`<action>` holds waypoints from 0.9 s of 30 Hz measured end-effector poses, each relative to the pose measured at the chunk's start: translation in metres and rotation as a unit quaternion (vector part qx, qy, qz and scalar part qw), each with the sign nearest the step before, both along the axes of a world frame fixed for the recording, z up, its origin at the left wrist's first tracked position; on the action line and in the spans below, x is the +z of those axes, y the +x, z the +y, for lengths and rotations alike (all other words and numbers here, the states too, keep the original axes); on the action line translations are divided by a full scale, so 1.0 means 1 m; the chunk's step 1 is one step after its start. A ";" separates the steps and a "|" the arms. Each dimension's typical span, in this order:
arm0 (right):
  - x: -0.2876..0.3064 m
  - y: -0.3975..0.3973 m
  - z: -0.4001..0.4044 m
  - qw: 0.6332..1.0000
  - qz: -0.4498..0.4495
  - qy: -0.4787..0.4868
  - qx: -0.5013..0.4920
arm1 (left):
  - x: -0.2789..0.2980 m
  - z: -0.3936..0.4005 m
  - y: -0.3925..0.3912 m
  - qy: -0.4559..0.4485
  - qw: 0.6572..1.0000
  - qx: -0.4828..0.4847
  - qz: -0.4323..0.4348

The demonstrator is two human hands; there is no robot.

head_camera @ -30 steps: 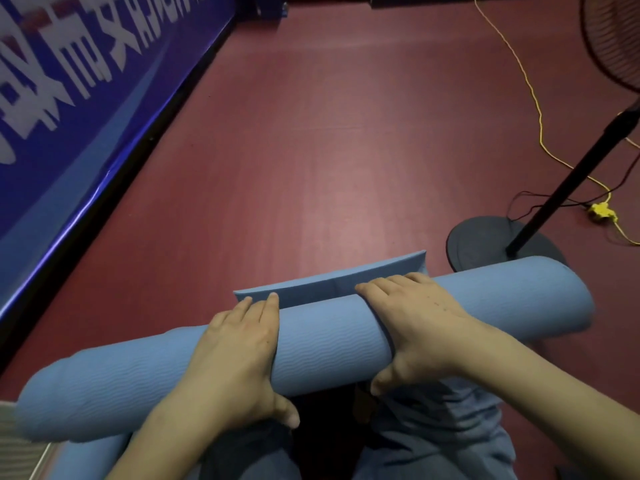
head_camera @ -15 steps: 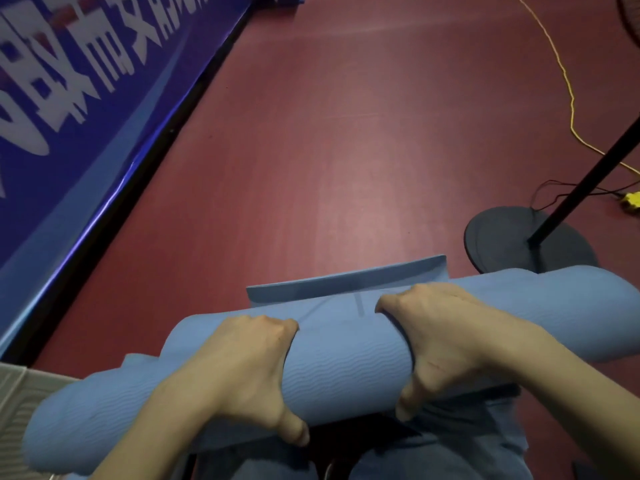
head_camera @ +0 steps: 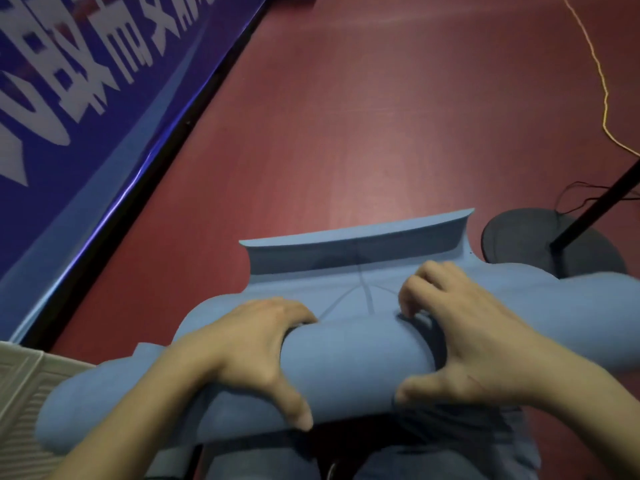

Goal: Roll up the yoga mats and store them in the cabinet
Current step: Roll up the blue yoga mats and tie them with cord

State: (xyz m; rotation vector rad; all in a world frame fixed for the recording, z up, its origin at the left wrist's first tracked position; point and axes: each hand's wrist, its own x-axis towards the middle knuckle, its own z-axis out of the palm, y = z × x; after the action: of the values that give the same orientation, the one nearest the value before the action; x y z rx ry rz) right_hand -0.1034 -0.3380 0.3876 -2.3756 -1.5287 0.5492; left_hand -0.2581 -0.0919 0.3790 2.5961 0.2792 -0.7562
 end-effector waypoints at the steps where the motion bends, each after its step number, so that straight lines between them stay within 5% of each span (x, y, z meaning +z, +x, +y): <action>1: -0.002 0.003 -0.001 0.999 -0.010 0.030 -0.012 | 0.000 0.007 0.003 -0.013 1.000 0.018 -0.014; 6: -0.004 0.008 -0.001 0.998 -0.046 0.043 -0.020 | -0.005 0.025 0.003 -0.074 0.992 0.051 -0.089; 11: -0.005 0.014 -0.004 0.997 -0.064 -0.039 -0.010 | -0.014 0.021 -0.009 -0.081 0.953 0.030 -0.290; 14: -0.010 0.013 -0.003 0.994 -0.066 -0.082 -0.013 | -0.005 0.010 -0.014 -0.006 0.962 0.027 -0.271; 20: -0.017 0.014 0.014 0.980 -0.146 -0.134 0.023 | 0.006 -0.041 -0.001 0.204 0.976 -0.010 -0.081; 27: -0.005 0.017 0.025 0.981 -0.124 -0.150 0.026 | -0.009 -0.036 0.002 0.252 0.959 -0.039 -0.123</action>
State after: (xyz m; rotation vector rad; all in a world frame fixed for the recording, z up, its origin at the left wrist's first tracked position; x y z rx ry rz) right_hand -0.0860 -0.3130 0.3821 -2.7258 -1.7207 0.5464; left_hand -0.2563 -0.1278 0.3697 3.1627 0.3283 -0.4124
